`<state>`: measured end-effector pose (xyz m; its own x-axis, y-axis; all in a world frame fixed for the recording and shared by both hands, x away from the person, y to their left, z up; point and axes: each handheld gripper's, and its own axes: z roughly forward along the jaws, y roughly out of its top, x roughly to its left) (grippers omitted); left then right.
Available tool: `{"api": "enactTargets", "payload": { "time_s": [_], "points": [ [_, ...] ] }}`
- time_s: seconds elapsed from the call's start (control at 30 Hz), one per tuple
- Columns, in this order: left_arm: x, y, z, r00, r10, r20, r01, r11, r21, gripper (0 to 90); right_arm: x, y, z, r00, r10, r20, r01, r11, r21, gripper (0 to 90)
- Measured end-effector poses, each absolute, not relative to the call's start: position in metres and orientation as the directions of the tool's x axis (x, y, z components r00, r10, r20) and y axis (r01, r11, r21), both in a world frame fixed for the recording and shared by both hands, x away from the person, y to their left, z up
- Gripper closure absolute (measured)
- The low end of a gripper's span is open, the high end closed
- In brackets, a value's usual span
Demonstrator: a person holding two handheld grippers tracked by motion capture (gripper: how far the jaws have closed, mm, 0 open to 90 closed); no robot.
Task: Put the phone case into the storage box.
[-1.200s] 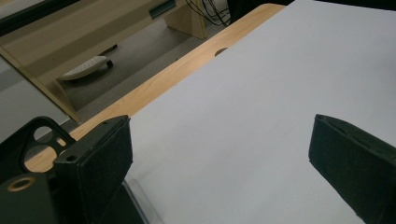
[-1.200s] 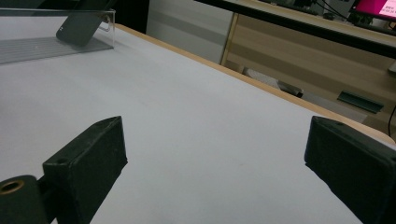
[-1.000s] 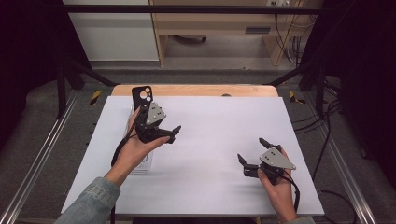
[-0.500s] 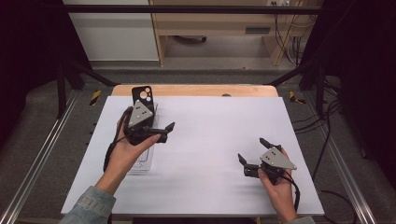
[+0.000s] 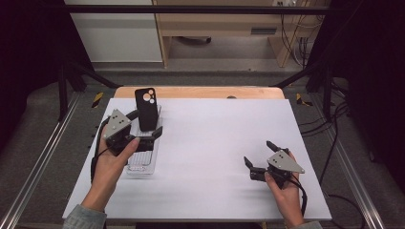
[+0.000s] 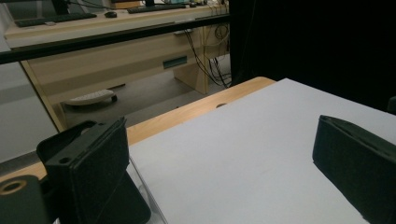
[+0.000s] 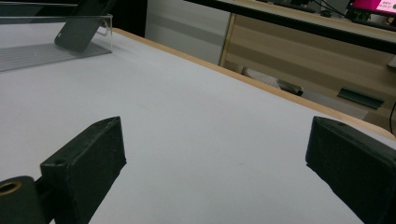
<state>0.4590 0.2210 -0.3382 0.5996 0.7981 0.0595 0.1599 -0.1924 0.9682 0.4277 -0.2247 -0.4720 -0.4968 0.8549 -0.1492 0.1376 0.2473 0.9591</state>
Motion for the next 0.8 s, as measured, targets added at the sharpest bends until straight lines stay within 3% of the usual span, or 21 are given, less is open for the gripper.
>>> {"api": "enactTargets", "payload": {
  "time_s": [0.3,0.8],
  "points": [
    [0.449,0.246,-0.336,0.584,0.809,0.060,0.108,-0.151,0.983,2.9,0.429,-0.233,-0.468,-0.471,0.879,-0.069,0.178,0.172,0.969,4.6],
    [0.436,0.280,-0.340,0.543,0.837,0.058,0.062,-0.109,0.992,2.7,0.425,-0.239,-0.468,-0.465,0.884,-0.042,0.186,0.145,0.972,3.9]
  ]
}}
